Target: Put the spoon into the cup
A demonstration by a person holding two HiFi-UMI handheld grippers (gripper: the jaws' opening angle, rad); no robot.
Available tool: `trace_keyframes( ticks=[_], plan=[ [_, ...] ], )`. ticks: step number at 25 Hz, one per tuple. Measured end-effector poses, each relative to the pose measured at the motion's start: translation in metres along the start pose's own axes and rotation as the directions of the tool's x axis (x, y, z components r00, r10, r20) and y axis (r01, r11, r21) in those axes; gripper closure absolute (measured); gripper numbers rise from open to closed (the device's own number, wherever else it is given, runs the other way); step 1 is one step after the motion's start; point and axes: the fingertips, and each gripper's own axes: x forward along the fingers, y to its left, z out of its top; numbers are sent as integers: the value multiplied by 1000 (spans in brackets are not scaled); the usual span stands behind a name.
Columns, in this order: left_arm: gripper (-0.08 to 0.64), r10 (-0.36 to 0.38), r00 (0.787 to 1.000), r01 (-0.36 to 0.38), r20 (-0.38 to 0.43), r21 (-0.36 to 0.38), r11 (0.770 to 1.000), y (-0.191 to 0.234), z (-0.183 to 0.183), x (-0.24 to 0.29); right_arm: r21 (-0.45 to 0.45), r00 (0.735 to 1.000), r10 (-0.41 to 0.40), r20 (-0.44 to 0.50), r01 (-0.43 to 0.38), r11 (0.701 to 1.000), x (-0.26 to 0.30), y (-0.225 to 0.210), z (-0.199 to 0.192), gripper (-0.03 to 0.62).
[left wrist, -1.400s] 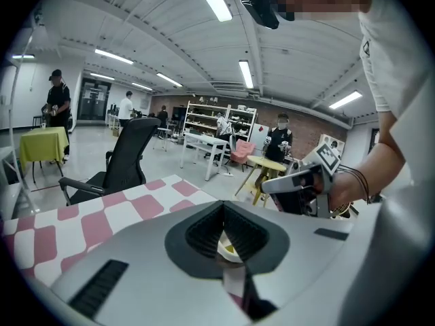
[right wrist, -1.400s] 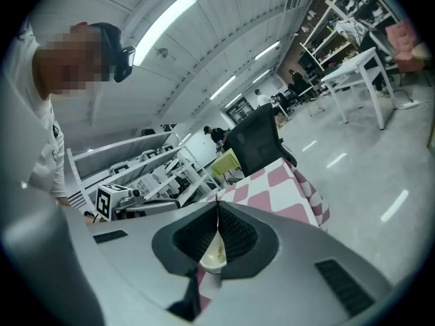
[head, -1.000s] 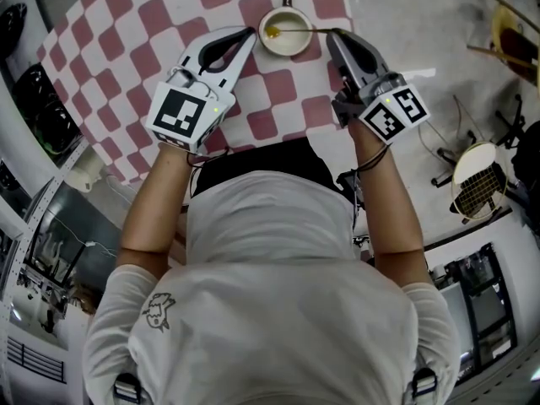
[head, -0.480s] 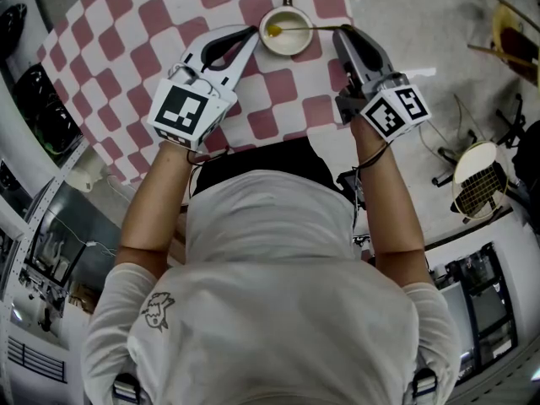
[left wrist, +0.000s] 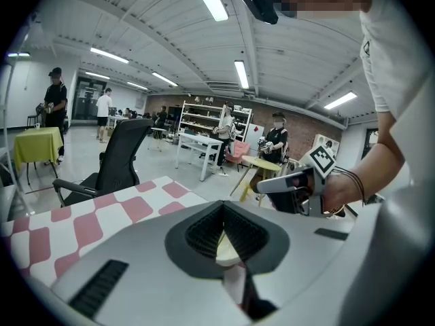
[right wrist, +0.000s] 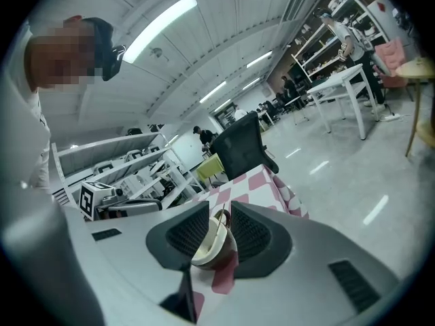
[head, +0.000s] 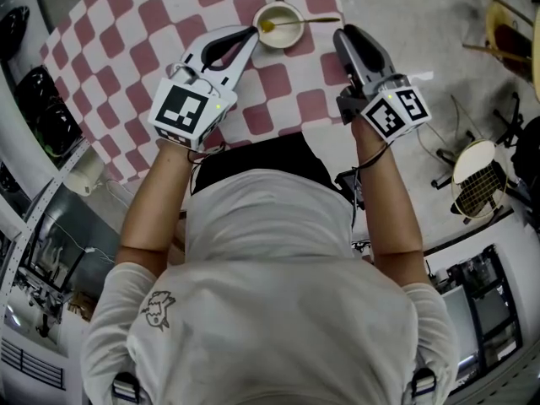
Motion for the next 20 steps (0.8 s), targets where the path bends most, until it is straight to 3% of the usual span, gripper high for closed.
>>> trace_keyframes(
  ticks=[11,20],
  plan=[
    [546,57,996,-60,66,35,998,-37,33,-34,-167,996,67,53,-57,984,-41,53,33,524],
    [546,84,982,-96,170,64,993,-97,77,-78,-304,975,204,90,-168,938,-98,130,74,557]
  ],
)
